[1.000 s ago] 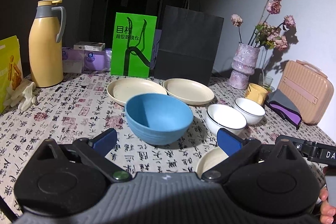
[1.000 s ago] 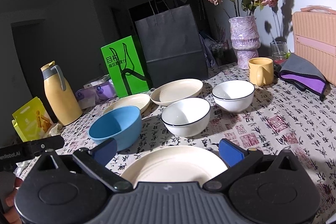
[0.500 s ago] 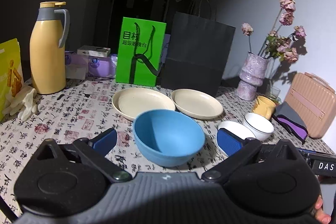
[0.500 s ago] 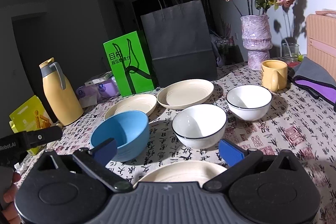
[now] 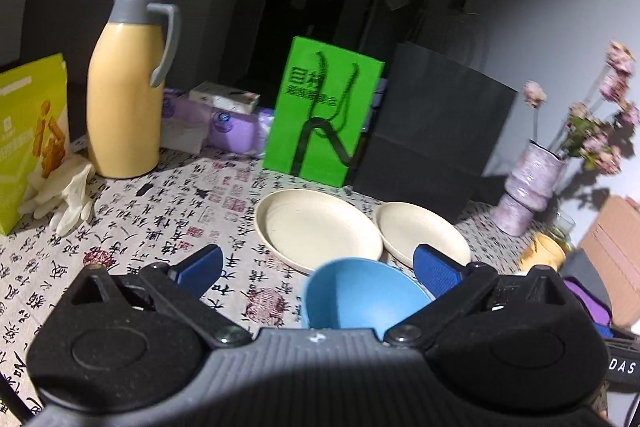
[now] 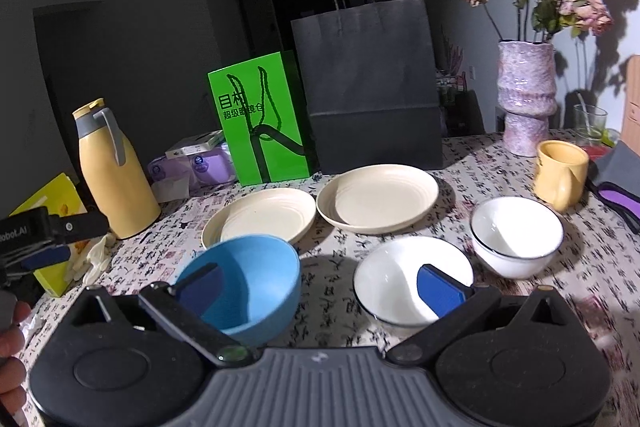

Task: Organize plates and bowls

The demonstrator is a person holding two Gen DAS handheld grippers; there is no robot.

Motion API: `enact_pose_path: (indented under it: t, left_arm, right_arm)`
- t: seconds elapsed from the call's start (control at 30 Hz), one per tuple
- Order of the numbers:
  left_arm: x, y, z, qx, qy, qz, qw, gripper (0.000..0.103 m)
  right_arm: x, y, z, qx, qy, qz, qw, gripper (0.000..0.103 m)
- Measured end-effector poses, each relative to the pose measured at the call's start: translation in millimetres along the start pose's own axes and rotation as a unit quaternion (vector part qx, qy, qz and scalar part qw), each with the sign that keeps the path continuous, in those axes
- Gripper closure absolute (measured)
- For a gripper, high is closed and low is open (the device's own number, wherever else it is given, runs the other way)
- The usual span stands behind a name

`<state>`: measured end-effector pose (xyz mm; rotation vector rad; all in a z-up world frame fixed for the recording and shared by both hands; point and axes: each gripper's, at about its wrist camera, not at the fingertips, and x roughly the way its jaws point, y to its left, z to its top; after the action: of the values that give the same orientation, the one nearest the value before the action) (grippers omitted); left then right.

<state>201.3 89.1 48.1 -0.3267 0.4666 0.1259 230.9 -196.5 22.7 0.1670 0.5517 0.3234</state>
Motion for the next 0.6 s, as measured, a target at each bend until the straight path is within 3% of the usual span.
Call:
enact_pose_path:
  t: [0.23, 0.6]
  left_arm:
    - [27, 19, 27, -0.034, 0.020, 0.018, 0.9990, 0.000]
    - [87, 32, 63, -0.067, 0.054, 0.067, 0.9941, 0.000]
  right_arm:
    - [31, 5, 22, 0.021, 0.012, 0.023, 0.999, 0.000]
    - [87, 18, 53, 0.038, 0.057, 0.026, 0.997, 0.000]
